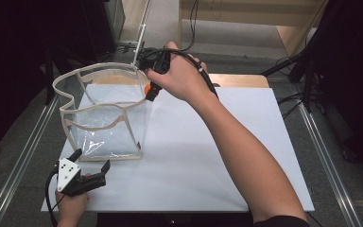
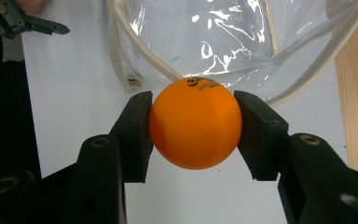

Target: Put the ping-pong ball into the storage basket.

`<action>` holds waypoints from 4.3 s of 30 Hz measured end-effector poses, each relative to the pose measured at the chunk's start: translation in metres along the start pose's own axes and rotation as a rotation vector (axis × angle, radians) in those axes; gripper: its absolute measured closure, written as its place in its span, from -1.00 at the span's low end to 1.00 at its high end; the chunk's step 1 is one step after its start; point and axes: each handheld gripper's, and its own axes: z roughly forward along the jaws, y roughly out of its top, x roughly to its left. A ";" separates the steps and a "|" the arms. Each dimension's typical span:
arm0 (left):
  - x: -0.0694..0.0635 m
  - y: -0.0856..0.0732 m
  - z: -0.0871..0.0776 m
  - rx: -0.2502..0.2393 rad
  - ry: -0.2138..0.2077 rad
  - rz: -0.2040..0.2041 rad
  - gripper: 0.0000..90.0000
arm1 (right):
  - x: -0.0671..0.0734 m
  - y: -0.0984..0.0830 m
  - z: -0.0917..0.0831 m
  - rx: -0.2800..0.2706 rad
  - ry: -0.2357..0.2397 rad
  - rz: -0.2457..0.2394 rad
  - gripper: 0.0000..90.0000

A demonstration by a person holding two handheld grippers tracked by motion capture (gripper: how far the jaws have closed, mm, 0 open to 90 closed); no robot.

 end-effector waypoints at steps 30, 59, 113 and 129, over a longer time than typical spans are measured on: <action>0.000 0.000 0.000 -0.001 -0.002 -0.002 -1.00 | -0.010 0.020 0.007 0.010 -0.018 0.006 0.06; 0.000 0.000 0.000 -0.003 -0.002 0.000 -1.00 | -0.020 0.004 0.015 -0.023 -0.076 0.059 -0.77; -0.001 0.000 0.000 0.000 -0.002 -0.001 -1.00 | 0.008 -0.074 0.050 -0.027 -0.054 0.106 -1.00; -0.001 0.000 0.000 -0.001 -0.001 0.000 -1.00 | 0.013 -0.094 0.064 -0.039 -0.037 0.119 -1.00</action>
